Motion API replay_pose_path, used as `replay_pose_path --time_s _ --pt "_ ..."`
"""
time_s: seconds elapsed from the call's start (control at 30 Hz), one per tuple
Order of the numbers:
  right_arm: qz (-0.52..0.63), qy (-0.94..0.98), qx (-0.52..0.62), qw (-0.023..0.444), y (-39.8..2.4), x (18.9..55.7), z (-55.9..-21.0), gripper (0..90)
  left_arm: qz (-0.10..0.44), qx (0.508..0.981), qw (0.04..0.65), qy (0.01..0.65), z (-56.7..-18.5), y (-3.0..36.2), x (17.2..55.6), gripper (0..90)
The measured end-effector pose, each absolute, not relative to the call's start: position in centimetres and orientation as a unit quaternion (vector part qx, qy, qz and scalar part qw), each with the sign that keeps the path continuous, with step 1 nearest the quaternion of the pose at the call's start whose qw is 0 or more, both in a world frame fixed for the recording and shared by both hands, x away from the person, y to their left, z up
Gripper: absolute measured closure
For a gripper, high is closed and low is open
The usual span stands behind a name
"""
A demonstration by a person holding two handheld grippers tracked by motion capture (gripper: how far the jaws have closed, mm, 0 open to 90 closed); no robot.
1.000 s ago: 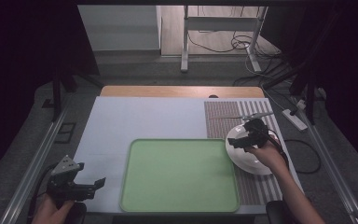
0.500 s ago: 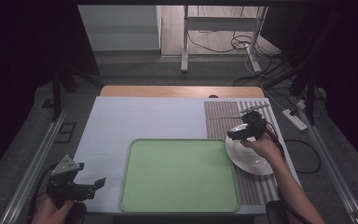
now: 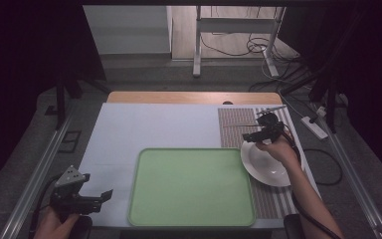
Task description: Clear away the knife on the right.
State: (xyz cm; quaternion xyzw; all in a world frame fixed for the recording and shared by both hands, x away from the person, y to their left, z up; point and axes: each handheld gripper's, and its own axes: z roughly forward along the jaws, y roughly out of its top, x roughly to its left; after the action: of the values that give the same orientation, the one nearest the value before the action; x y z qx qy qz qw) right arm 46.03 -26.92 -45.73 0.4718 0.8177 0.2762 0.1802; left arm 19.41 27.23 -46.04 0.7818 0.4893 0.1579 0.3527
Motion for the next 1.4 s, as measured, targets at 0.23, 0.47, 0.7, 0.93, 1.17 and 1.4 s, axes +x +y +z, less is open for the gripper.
replay_pose_path --time_s 0.23,0.47,0.7,0.93,1.17,1.4 --pt "0.272 0.813 0.481 0.186 -27.1 47.5 -46.0 0.5 0.157 0.782 0.353 0.489 -46.0 27.2 19.4 3.8" --pt "0.267 0.809 0.491 0.183 -27.3 48.7 -46.4 0.5 0.157 0.782 0.352 0.489 -46.1 27.2 19.4 3.8" --pt "0.255 0.808 0.497 0.187 -27.6 50.0 -47.2 0.5 0.157 0.783 0.352 0.489 -46.1 27.2 19.4 3.8" --pt "0.252 0.802 0.507 0.192 -27.9 50.8 -47.4 1.1 0.156 0.782 0.352 0.489 -46.1 27.2 19.5 3.8" --pt "0.257 0.791 0.521 0.193 -28.5 52.1 -47.6 11.2 0.155 0.782 0.352 0.490 -46.1 27.2 19.5 3.8" --pt "0.244 0.797 0.518 0.193 -29.2 53.4 -47.5 46.5 0.155 0.783 0.352 0.489 -46.1 27.2 19.5 3.8"
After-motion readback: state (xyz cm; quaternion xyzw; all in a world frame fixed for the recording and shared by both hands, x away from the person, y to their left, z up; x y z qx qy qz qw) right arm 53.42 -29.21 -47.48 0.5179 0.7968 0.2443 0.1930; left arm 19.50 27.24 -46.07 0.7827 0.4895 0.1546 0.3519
